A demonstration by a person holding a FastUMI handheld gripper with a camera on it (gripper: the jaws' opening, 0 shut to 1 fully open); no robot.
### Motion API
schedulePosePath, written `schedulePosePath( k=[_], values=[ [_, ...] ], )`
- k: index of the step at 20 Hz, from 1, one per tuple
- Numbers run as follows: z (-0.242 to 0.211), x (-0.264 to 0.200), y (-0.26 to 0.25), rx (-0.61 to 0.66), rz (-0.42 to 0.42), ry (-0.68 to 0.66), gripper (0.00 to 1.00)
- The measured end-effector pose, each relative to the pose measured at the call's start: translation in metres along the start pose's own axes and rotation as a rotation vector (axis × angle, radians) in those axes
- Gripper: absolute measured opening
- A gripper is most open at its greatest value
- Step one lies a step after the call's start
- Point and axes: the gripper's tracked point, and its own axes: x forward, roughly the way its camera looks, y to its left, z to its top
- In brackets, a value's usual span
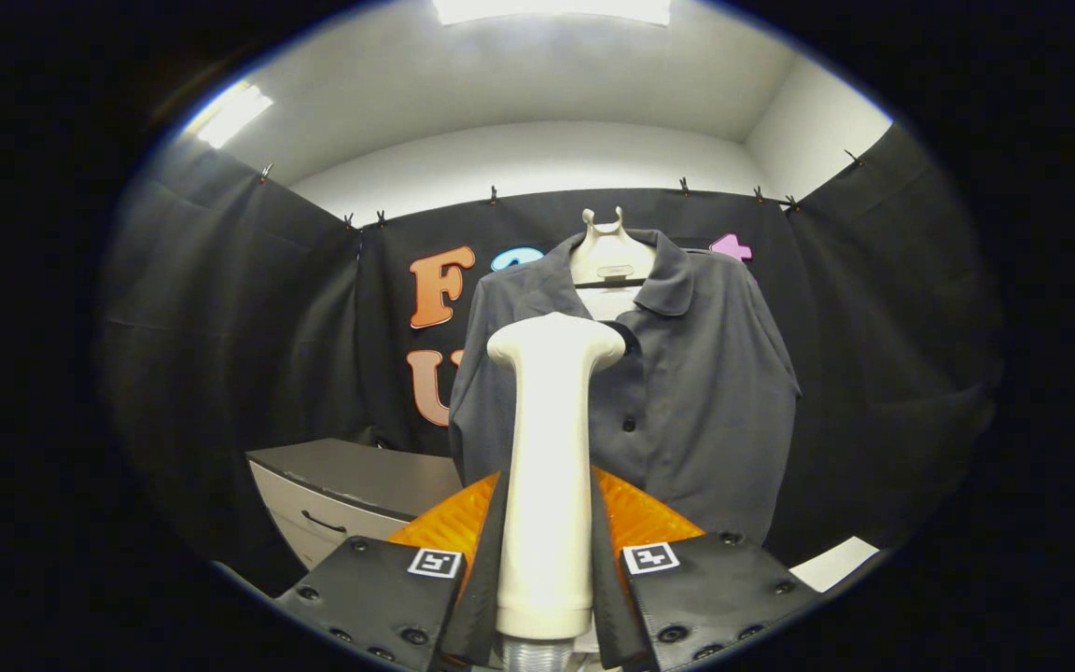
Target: Iron the clothes twice with a garment steamer, once on the left side and once on the right side.
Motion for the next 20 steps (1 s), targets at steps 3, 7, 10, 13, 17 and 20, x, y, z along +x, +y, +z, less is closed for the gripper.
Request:
schedulePosePath(
  k=[3,7,10,13,17,20],
  values=[
    [-0.005,-0.013,-0.017,0.021,-0.016,-0.003,0.49],
    [-0.003,-0.030,-0.035,0.003,-0.024,-0.018,0.49],
    [-0.011,-0.026,-0.028,-0.012,-0.008,0.002,0.49],
    [-0.017,0.003,-0.015,-0.018,0.014,0.010,0.49],
    [-0.021,0.047,-0.007,-0.024,0.008,0.011,0.49],
    [-0.020,0.066,-0.003,-0.024,0.002,0.008,0.49]
  ],
)
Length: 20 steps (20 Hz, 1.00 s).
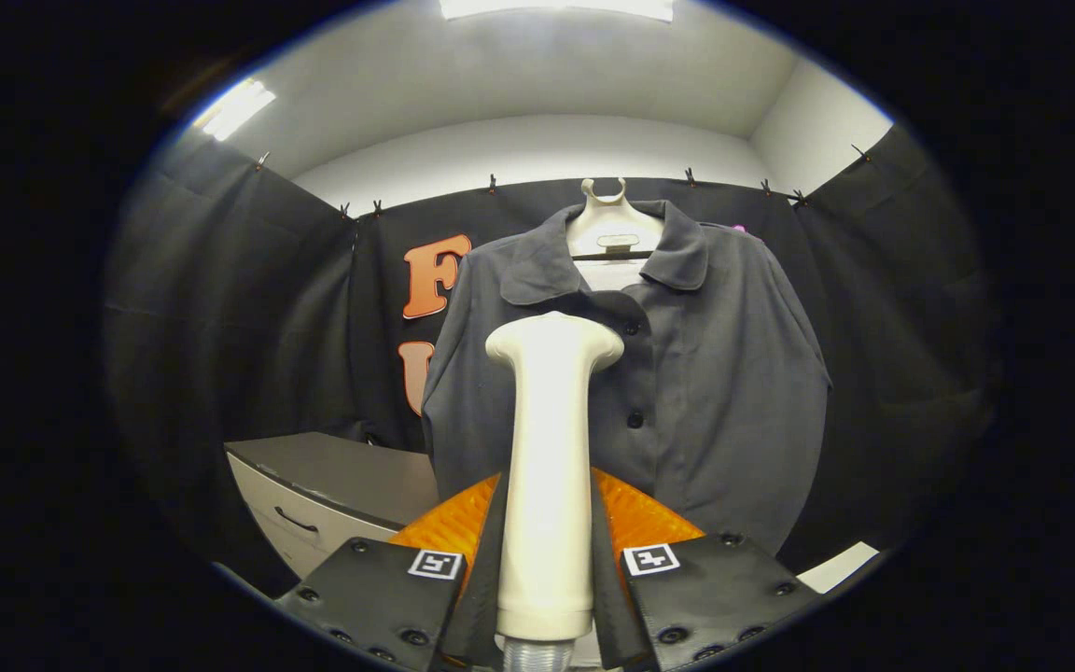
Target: Iron the clothes twice with a garment steamer, once on the left side and once on the right side.
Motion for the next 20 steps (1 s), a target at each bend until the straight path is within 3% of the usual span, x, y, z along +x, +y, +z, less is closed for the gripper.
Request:
schedulePosePath(
  k=[9,20],
  values=[
    [-0.007,0.027,0.009,-0.035,-0.017,0.015,0.49],
    [-0.046,0.012,0.011,-0.040,-0.042,0.068,0.49]
  ],
)
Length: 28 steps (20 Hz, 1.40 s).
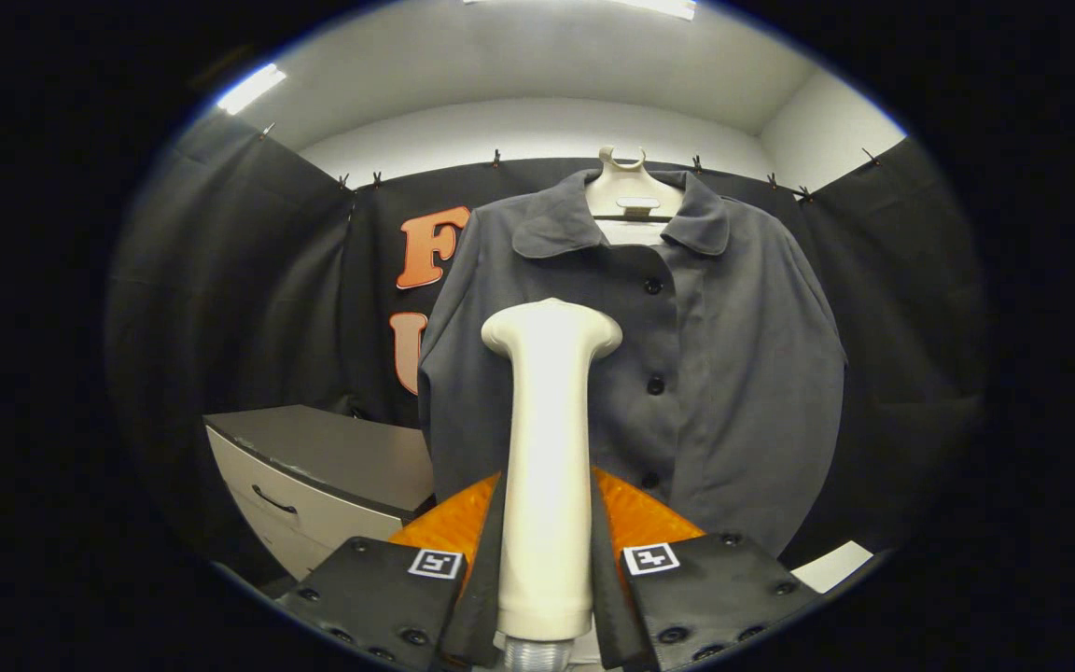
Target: Iron the clothes twice with a garment steamer, once on the left side and once on the right side.
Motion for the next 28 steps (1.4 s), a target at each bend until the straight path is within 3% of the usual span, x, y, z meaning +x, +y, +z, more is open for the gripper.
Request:
schedulePosePath(
  k=[28],
  values=[
    [-0.160,-0.062,-0.001,0.003,-0.010,0.295,0.49]
  ],
)
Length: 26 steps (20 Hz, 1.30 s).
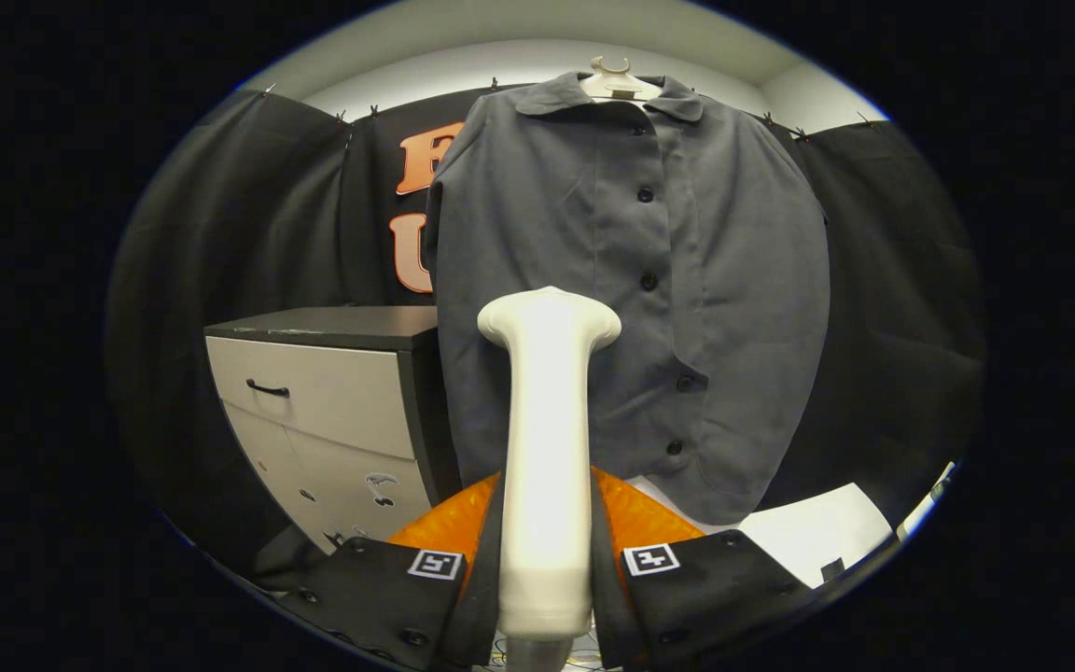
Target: Iron the clothes twice with a garment steamer, once on the left side and once on the right side.
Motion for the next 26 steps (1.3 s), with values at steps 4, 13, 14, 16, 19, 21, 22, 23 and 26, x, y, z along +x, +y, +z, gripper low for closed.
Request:
schedulePosePath(
  k=[4,13,14,16,19,21,22,23,26],
  values=[
    [-0.022,-0.002,-0.001,0.005,0.004,0.051,0.49],
    [-0.006,-0.023,0.002,-0.039,0.032,-0.009,0.49],
    [0.003,-0.032,0.001,-0.050,0.037,-0.034,0.49],
    [0.026,-0.047,-0.003,-0.039,0.049,-0.069,0.48],
    [0.055,-0.060,-0.016,-0.008,0.064,-0.113,0.47],
    [0.068,-0.067,-0.029,-0.014,0.057,-0.137,0.45],
    [0.074,-0.068,-0.032,0.000,0.055,-0.152,0.44],
    [0.082,-0.070,-0.038,0.018,0.048,-0.170,0.44],
    [0.106,-0.075,-0.060,0.055,0.013,-0.226,0.44]
  ],
)
